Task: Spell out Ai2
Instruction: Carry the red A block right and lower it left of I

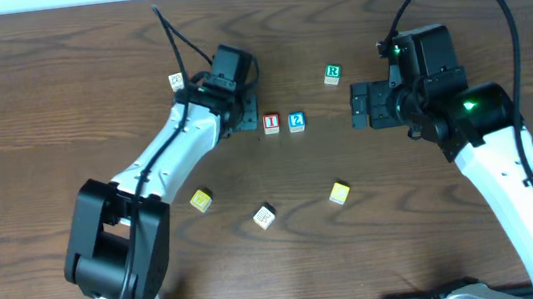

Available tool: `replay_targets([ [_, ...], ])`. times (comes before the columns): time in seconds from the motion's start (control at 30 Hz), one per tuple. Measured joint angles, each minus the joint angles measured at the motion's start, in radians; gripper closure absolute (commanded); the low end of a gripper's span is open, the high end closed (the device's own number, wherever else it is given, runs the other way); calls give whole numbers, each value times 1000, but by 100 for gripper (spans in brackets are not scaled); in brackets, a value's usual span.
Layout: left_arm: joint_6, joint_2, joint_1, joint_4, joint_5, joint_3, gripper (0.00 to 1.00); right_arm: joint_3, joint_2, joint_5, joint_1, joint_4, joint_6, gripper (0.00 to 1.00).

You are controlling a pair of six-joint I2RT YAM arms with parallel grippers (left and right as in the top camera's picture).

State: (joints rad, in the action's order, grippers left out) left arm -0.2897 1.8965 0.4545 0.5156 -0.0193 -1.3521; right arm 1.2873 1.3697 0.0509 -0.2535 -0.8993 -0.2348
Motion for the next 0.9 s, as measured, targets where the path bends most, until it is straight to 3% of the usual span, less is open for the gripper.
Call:
replay_targets([
  [0.9, -51, 54, 21, -58, -60, 50, 94, 0, 0, -52, 0, -6, 0, 1],
])
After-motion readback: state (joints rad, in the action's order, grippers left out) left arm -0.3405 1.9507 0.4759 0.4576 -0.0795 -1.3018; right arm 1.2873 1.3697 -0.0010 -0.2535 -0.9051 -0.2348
